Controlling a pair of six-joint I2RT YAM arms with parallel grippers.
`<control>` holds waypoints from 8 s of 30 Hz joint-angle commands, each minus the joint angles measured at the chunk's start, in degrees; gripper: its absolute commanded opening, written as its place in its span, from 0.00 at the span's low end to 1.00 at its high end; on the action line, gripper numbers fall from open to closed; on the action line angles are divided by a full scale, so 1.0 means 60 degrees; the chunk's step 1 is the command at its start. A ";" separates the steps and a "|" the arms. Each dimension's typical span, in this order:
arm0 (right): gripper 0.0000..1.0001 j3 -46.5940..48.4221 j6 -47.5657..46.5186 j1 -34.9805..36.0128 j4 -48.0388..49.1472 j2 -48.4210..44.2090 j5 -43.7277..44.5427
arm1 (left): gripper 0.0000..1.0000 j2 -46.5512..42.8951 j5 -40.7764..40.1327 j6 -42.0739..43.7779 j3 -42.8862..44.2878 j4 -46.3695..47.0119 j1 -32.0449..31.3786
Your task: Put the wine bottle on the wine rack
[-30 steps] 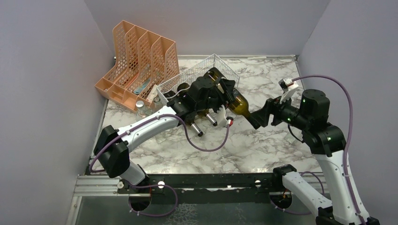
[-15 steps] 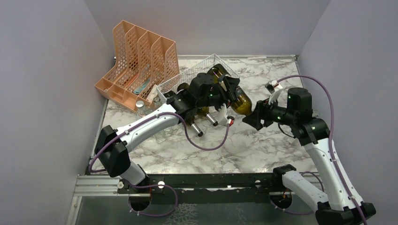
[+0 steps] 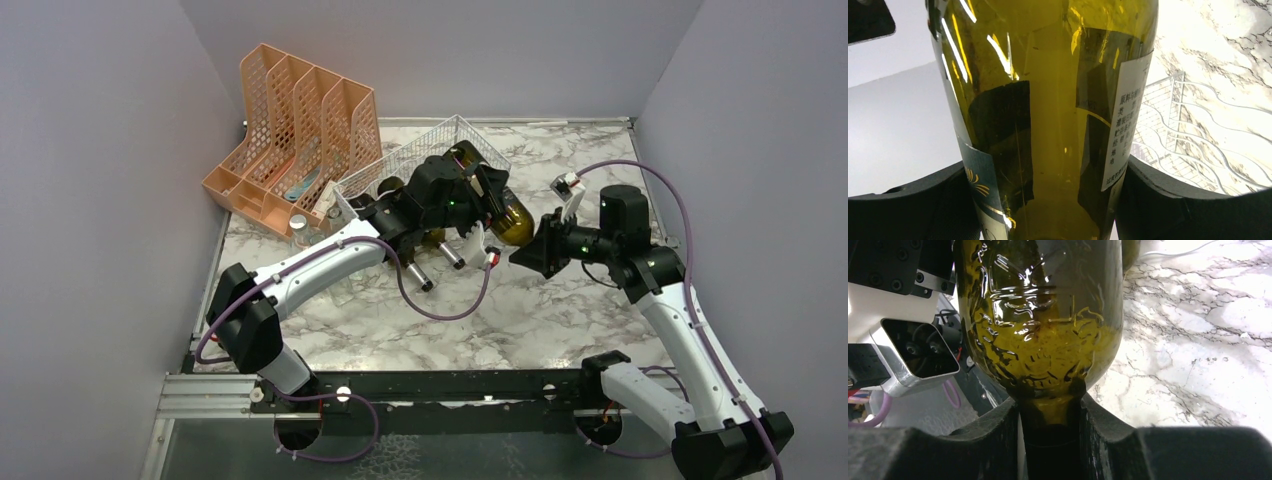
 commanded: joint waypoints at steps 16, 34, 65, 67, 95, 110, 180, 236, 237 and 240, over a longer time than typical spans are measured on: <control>0.01 0.0282 0.1005 -0.0015 0.1203 -0.0971 0.3603 | 0.99 -0.0716 0.0266 -0.0721 -0.0696 0.1896 -0.0175; 0.01 -0.1573 0.2024 -0.0015 0.0773 -0.0838 0.4093 | 0.99 -0.1055 -0.2698 -1.2390 -0.0239 0.4691 -0.0190; 0.01 -0.2410 0.1458 0.0252 0.3468 0.1938 0.0613 | 0.99 -0.2882 -0.4690 -1.7010 -0.0647 0.1172 -0.0179; 0.01 -0.2316 0.1437 0.0511 0.3515 0.2094 0.0709 | 0.99 -0.3040 -0.4649 -1.7006 -0.0710 0.1228 -0.0175; 0.01 -0.1248 0.1129 0.1801 0.8361 0.5461 0.2543 | 0.99 -0.3817 -0.4459 -1.7094 -0.1140 0.1161 -0.0175; 0.17 0.1300 0.0273 0.1831 0.7603 0.8120 0.2446 | 0.99 -0.4056 -0.4469 -1.7071 -0.1273 0.1022 -0.0183; 0.95 0.2308 -0.0103 -0.0872 0.0440 0.0870 1.5045 | 0.99 -0.6336 -0.3857 -1.7678 -0.3460 0.0732 -0.0181; 0.01 0.1153 0.1381 -0.2461 -0.0046 -0.0201 0.6221 | 0.99 -0.4423 -0.1279 -1.9171 -0.4381 0.3406 -0.0185; 0.01 0.1141 0.1380 -0.2461 -0.0036 -0.0202 0.5922 | 0.99 -0.4199 -0.0966 -1.9216 -0.4425 0.3619 -0.0199; 0.01 0.1113 0.1366 -0.2462 -0.0006 -0.0202 0.5211 | 0.99 -0.3561 -0.0274 -1.9306 -0.4618 0.4364 -0.0281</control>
